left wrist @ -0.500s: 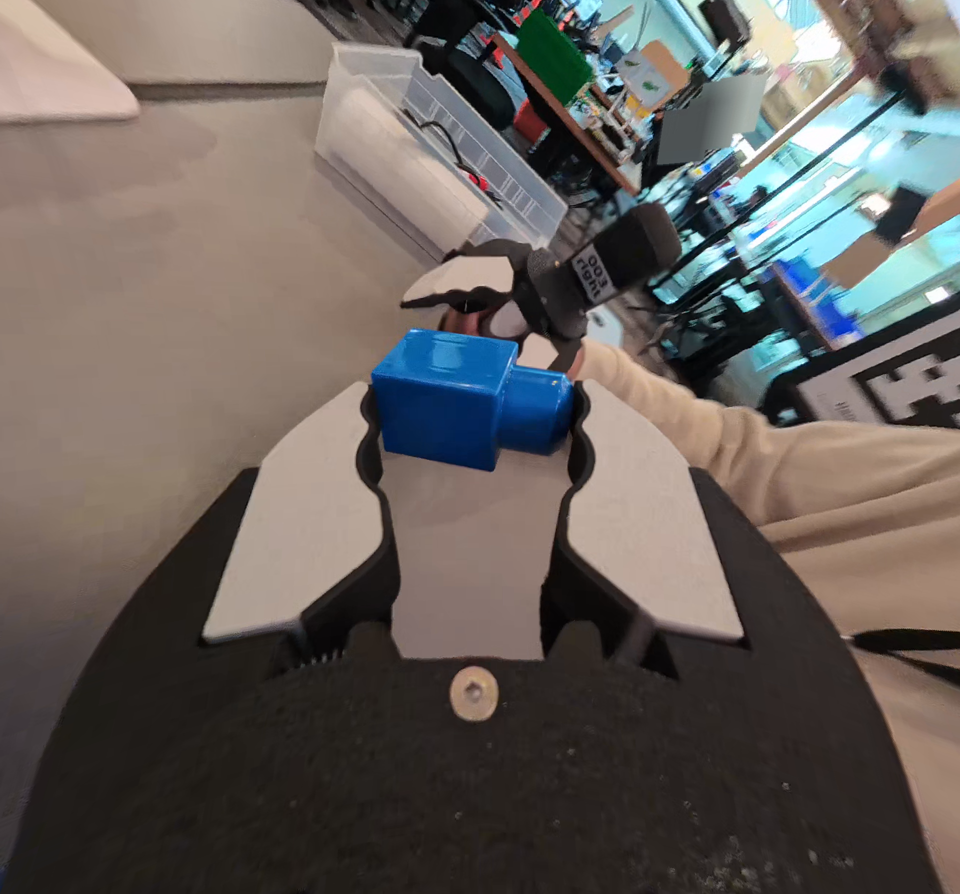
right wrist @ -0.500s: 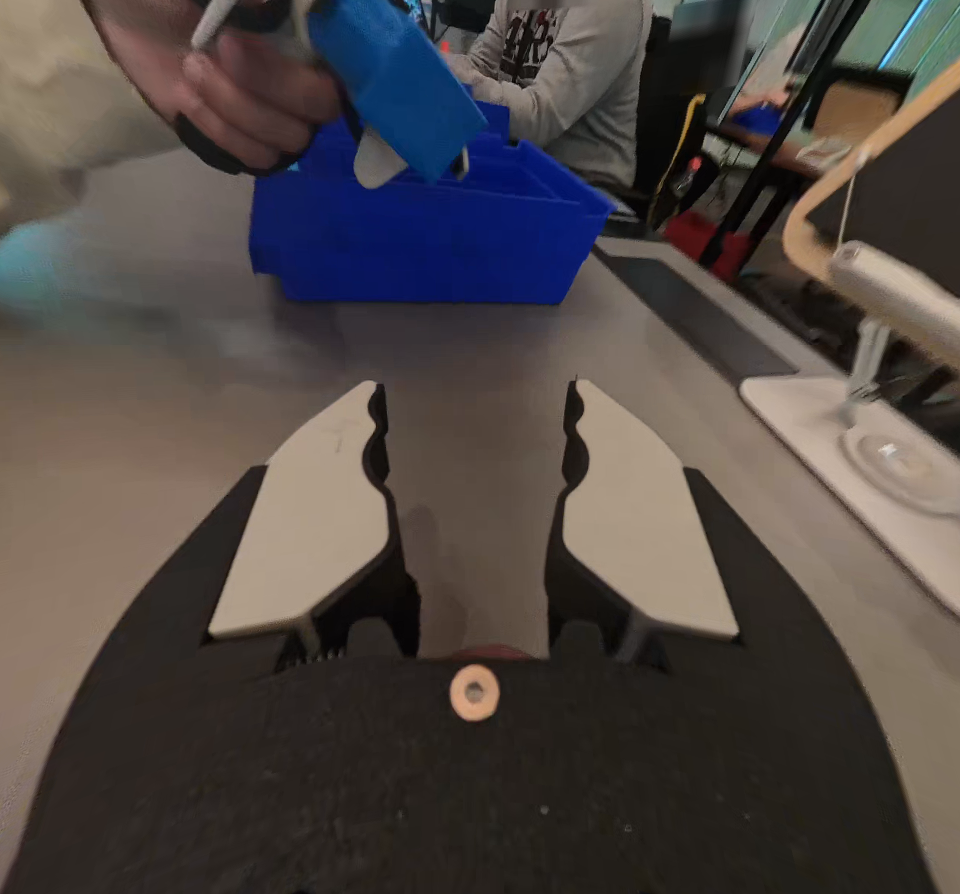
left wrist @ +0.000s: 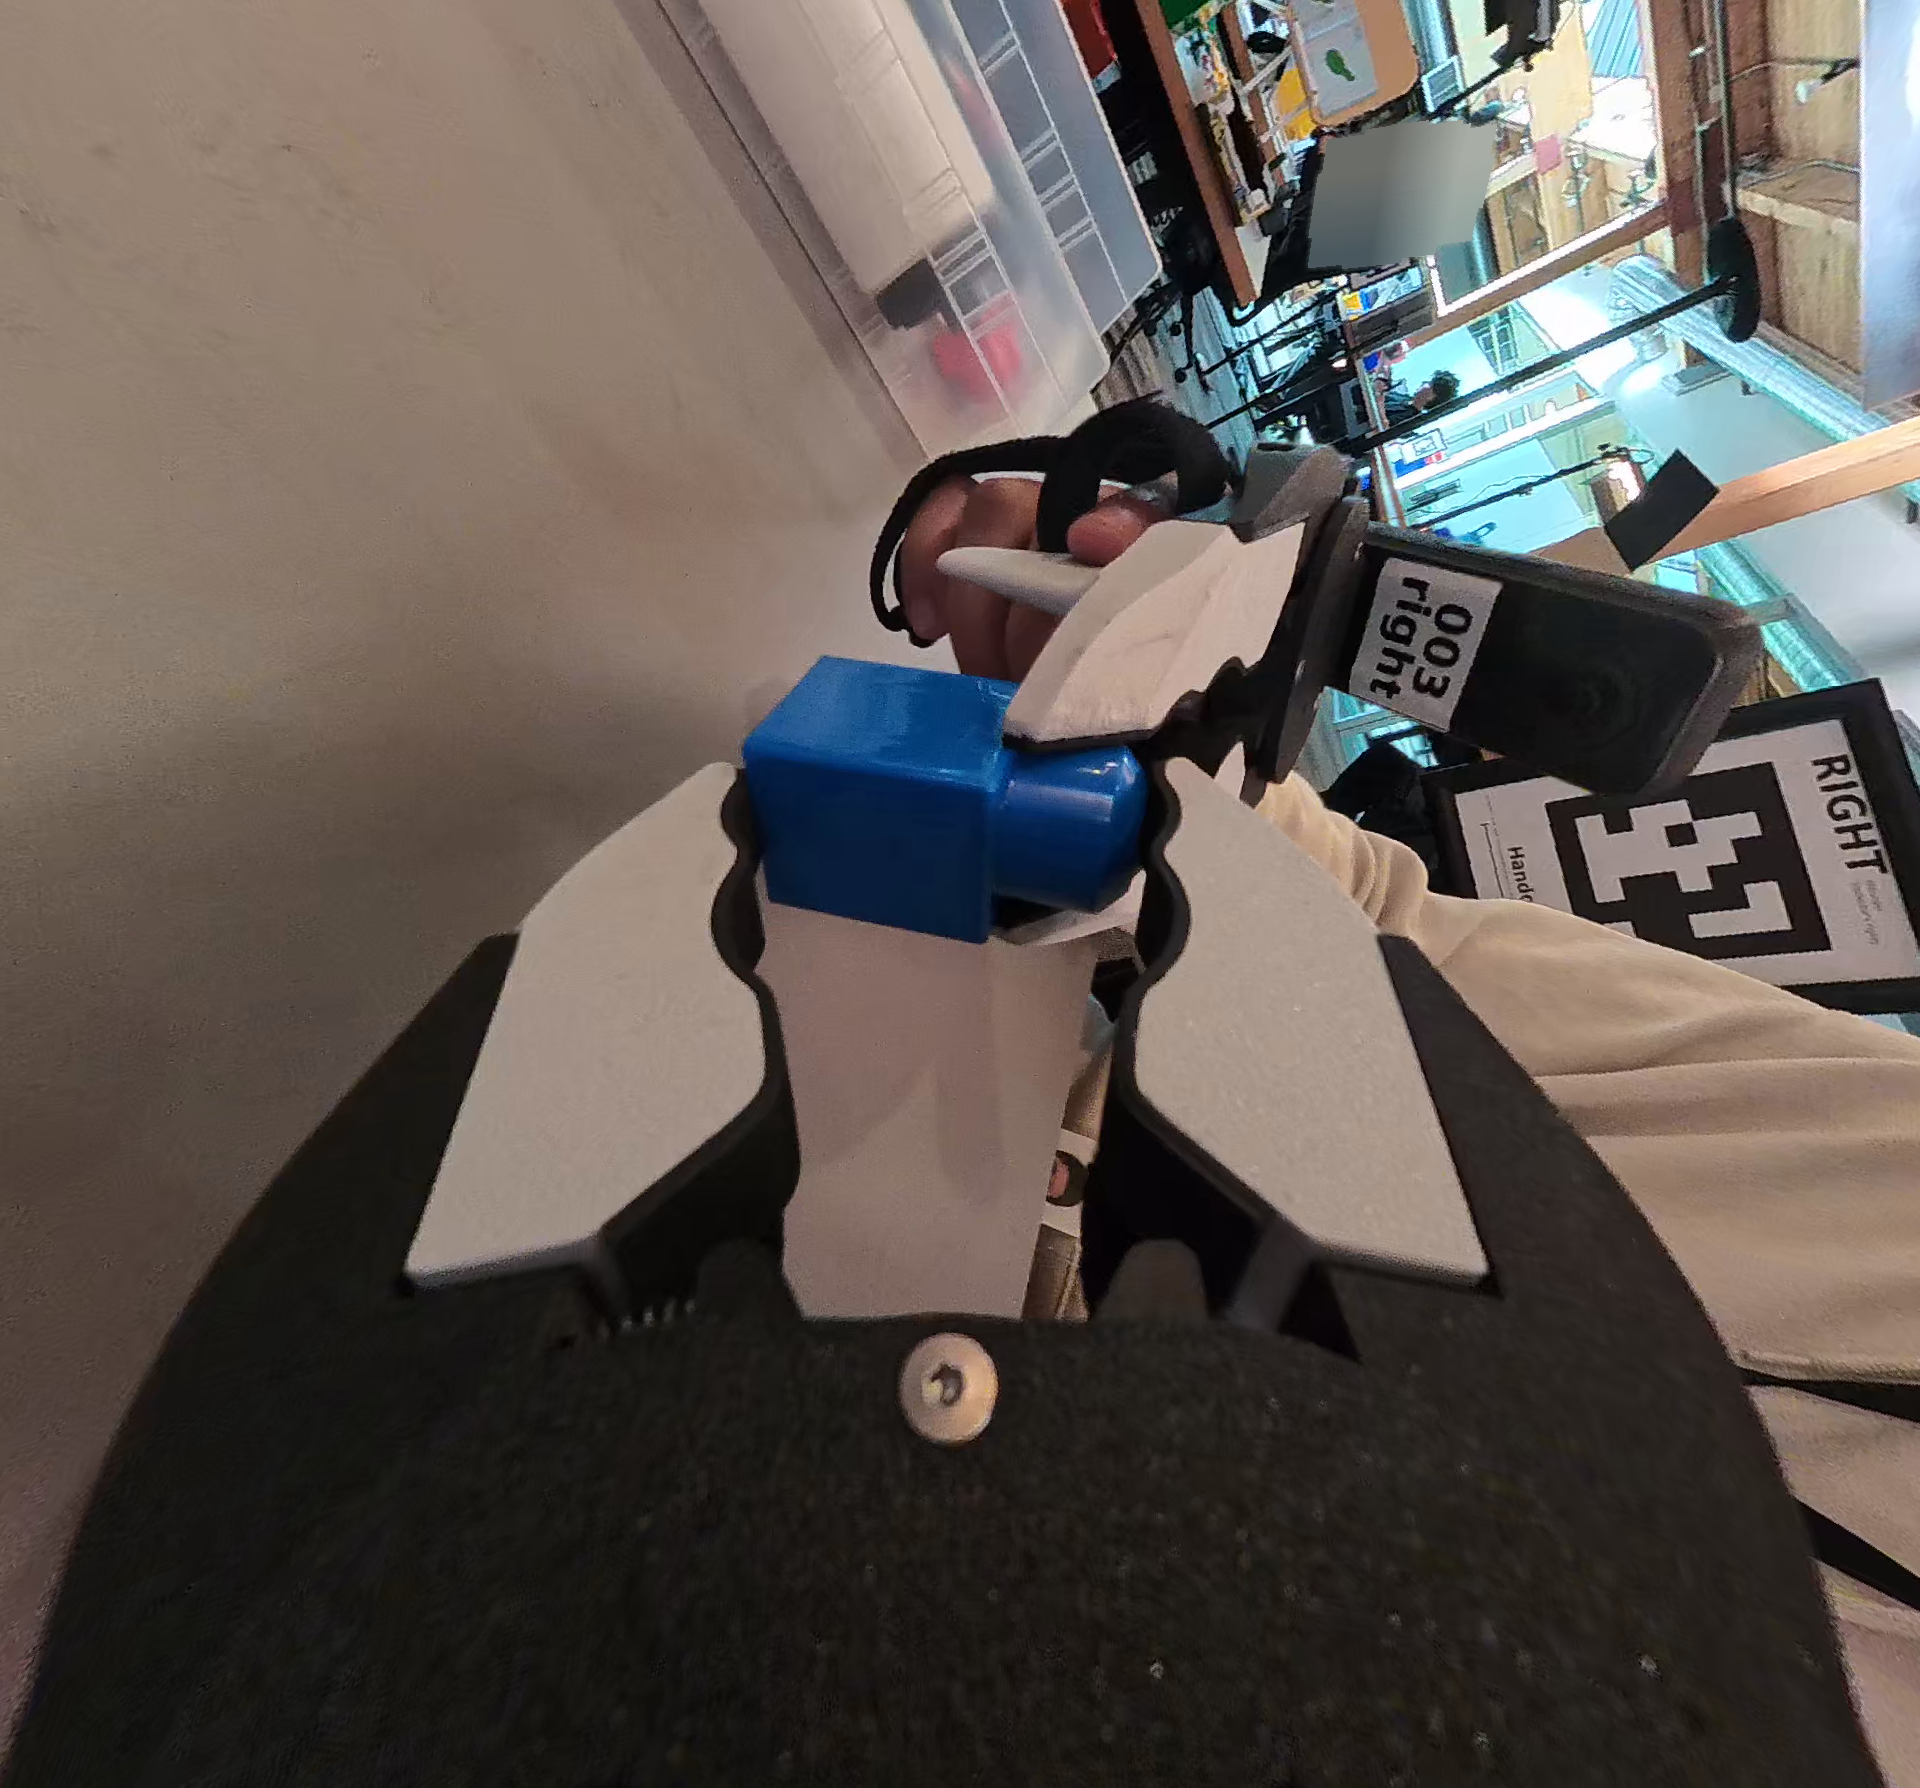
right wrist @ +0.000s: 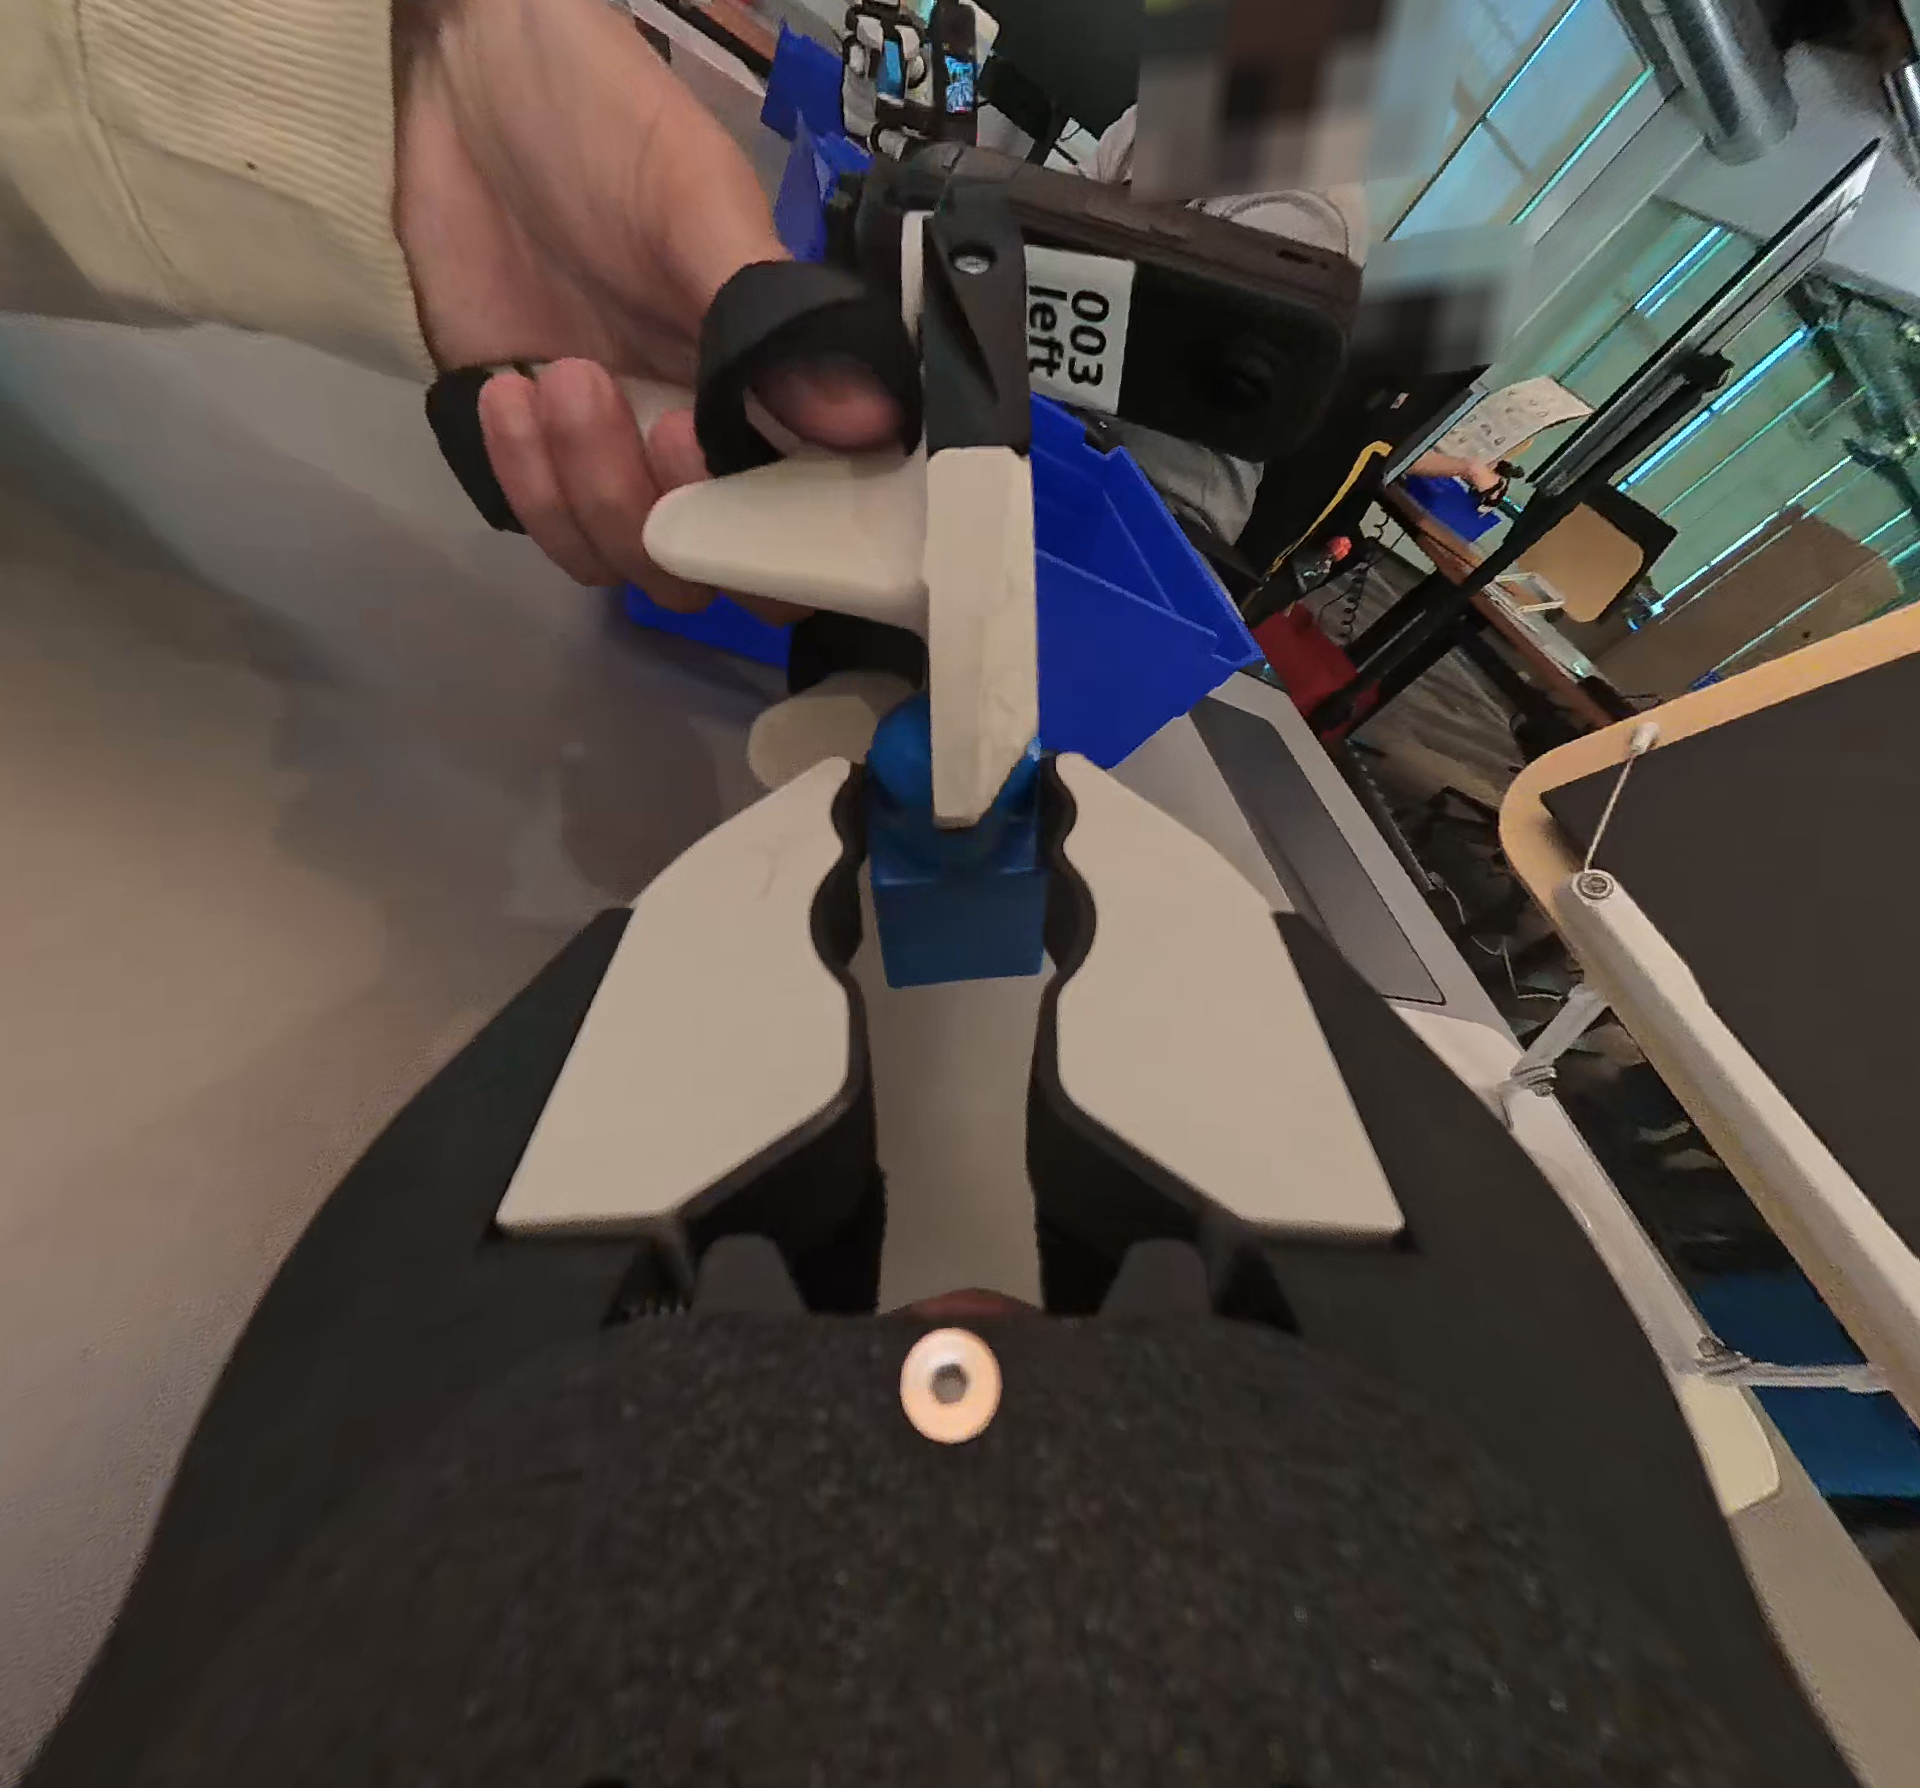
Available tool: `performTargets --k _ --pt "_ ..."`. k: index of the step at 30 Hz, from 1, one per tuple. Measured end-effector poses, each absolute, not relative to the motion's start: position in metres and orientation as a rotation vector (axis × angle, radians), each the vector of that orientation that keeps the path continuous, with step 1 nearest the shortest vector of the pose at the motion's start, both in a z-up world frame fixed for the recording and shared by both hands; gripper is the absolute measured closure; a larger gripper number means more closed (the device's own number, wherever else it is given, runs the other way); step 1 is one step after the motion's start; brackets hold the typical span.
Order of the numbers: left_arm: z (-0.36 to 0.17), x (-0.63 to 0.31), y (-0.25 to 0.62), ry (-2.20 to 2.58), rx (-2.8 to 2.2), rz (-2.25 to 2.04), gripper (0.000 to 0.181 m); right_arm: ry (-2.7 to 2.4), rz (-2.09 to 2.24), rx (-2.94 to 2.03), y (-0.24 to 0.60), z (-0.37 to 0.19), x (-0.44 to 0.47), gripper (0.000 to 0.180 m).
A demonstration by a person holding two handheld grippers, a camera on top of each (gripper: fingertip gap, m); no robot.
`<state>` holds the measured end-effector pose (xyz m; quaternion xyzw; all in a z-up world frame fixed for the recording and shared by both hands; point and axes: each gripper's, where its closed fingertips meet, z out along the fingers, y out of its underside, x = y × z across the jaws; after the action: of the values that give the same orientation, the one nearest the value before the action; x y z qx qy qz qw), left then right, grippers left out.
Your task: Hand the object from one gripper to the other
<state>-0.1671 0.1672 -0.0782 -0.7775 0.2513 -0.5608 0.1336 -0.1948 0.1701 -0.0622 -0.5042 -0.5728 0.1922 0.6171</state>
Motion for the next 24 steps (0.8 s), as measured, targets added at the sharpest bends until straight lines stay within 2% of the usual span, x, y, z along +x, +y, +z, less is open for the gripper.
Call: performTargets --k 5,10,15,17,22,24 --pt "-0.073 -0.174 0.165 0.780 -2.242 -1.649 0.114 -1.318 0.429 -1.140 0.169 -0.059 -0.196 0.150" --pt "-0.077 -0.212 0.180 0.906 -2.266 -1.342 0.113 -1.280 0.421 -1.171 0.179 -0.058 -0.185 0.152" --pt "-0.060 -0.228 0.183 0.968 -2.164 -1.298 0.115 -1.176 0.536 -1.207 0.185 -0.048 -0.175 0.151" --pt "-0.057 -0.227 0.181 1.018 -2.120 -1.265 0.117 -1.105 0.675 -1.237 0.184 -0.041 -0.175 0.151" --pt "-0.037 -0.212 0.167 1.241 -1.856 -1.077 0.117 -0.785 1.460 -1.494 0.177 -0.031 -0.174 0.152" --pt "-0.033 -0.206 0.160 1.305 -1.786 -1.007 0.117 -0.729 1.639 -1.547 0.175 -0.033 -0.176 0.151"
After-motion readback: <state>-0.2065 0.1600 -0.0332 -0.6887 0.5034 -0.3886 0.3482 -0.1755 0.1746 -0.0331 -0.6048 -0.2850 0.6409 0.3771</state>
